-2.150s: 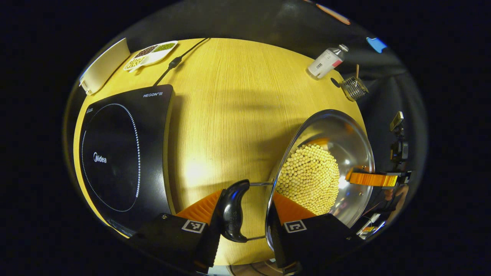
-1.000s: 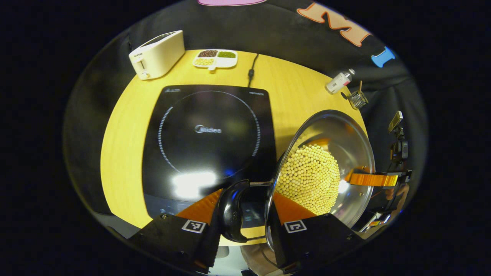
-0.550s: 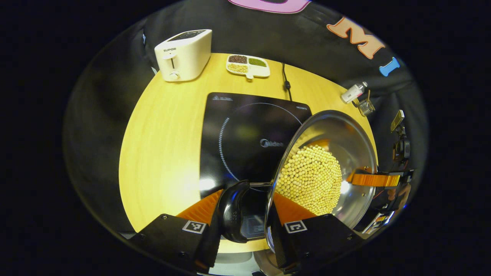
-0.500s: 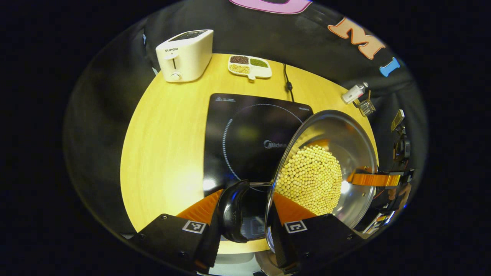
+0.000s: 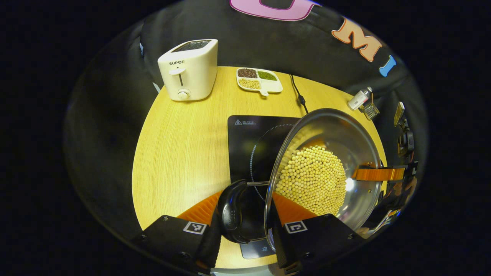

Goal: First push the handle of the pot to place it horizontally, then grasp the pot with both hands and set it on the induction cooktop.

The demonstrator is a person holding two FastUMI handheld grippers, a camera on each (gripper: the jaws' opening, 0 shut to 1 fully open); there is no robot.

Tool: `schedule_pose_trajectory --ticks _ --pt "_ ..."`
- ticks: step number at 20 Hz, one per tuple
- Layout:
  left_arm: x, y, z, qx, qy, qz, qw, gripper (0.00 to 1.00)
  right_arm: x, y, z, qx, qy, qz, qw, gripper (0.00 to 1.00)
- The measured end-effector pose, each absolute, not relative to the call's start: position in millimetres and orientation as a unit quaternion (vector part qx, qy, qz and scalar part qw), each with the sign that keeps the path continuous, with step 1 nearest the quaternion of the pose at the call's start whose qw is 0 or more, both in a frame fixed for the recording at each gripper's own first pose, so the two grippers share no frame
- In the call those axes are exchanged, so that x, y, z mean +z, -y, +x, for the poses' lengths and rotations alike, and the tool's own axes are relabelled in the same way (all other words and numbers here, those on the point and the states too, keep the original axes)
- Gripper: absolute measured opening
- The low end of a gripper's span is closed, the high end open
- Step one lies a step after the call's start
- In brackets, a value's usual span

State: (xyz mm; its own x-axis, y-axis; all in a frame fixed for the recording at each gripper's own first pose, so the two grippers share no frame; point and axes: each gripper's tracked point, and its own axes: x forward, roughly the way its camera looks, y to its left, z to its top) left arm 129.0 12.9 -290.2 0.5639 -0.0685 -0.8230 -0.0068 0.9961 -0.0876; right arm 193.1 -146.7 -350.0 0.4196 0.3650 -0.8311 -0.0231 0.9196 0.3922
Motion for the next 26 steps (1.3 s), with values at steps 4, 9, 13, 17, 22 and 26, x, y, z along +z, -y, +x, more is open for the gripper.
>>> schedule_pose_trajectory --ticks 4,9,13,17,22,26 --pt "-295 -14 124 -0.011 -0.462 -0.047 0.886 0.59 -346 146 208 0.111 -0.521 0.157 0.832 0.47" --pt "-293 0 131 -0.012 -0.461 -0.018 0.887 0.61 -355 144 211 0.109 -0.531 0.165 0.824 0.48" --pt "-290 -1 133 -0.014 -0.451 -0.015 0.892 0.64 -352 147 211 0.114 -0.529 0.169 0.823 0.48" --pt "-291 -1 132 -0.014 -0.45 -0.016 0.893 0.65 -355 144 213 0.117 -0.531 0.167 0.822 0.5" --pt "-291 -2 130 -0.008 -0.446 -0.02 0.895 0.66 -354 147 214 0.116 -0.529 0.164 0.824 0.5" --pt "-283 -21 122 0.048 -0.432 0.005 0.901 0.8 -354 156 210 0.099 -0.532 0.155 0.826 0.51"
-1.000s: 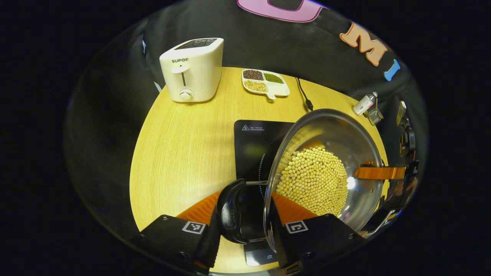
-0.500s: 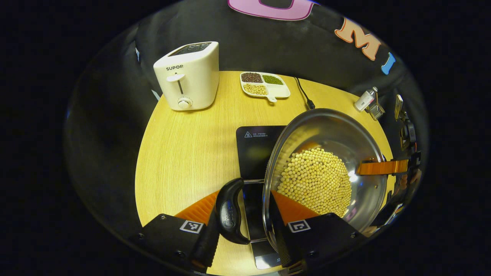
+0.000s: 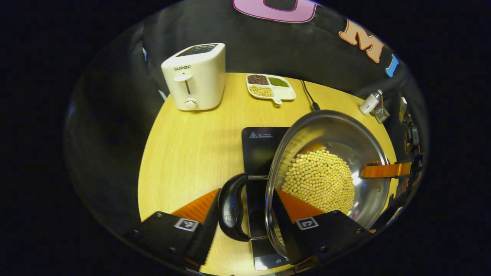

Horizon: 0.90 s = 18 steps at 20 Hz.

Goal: First push the handle of the pot to place it horizontally, then grasp the pot with both hands and set it on the induction cooktop.

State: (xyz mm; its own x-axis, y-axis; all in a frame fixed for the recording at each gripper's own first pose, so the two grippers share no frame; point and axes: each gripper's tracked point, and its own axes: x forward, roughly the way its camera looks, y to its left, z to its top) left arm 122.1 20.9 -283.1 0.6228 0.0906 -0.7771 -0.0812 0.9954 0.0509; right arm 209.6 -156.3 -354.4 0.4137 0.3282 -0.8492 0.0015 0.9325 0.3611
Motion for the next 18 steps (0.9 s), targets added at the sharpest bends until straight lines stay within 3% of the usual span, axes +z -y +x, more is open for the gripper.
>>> schedule_pose_trajectory --ticks 1,3,6,7,8,10,13,14,16,17,18 --pt "-282 -17 119 0.055 -0.426 0.004 0.903 1.0 -354 159 210 0.092 -0.53 0.154 0.829 0.65" --pt "-274 -12 111 0.06 -0.407 0.0 0.911 1.0 -344 168 212 0.085 -0.514 0.156 0.839 0.95" --pt "-259 -13 95 0.076 -0.382 -0.002 0.921 0.98 -318 183 212 0.084 -0.476 0.154 0.861 0.94" --pt "-255 -13 89 0.081 -0.376 -0.001 0.923 0.98 -309 190 211 0.084 -0.464 0.15 0.869 1.0" --pt "-252 -11 80 0.087 -0.373 -0.004 0.924 0.98 -301 196 207 0.08 -0.453 0.147 0.876 1.0" --pt "-249 -1 69 0.087 -0.365 -0.019 0.927 0.98 -286 214 200 0.063 -0.434 0.133 0.889 0.93" --pt "-245 17 43 0.089 -0.364 -0.035 0.926 0.98 -263 241 186 0.038 -0.41 0.132 0.902 1.0" --pt "-243 22 33 0.096 -0.364 -0.036 0.926 0.99 -256 249 182 0.032 -0.402 0.136 0.905 0.94" --pt "-236 36 18 0.108 -0.358 -0.043 0.926 0.98 -243 269 173 0.025 -0.387 0.14 0.911 0.94" --pt "-232 48 12 0.111 -0.354 -0.05 0.927 0.98 -239 278 169 0.025 -0.382 0.138 0.914 1.0" --pt "-228 61 6 0.115 -0.348 -0.056 0.929 0.99 -233 287 167 0.028 -0.377 0.137 0.916 0.93"
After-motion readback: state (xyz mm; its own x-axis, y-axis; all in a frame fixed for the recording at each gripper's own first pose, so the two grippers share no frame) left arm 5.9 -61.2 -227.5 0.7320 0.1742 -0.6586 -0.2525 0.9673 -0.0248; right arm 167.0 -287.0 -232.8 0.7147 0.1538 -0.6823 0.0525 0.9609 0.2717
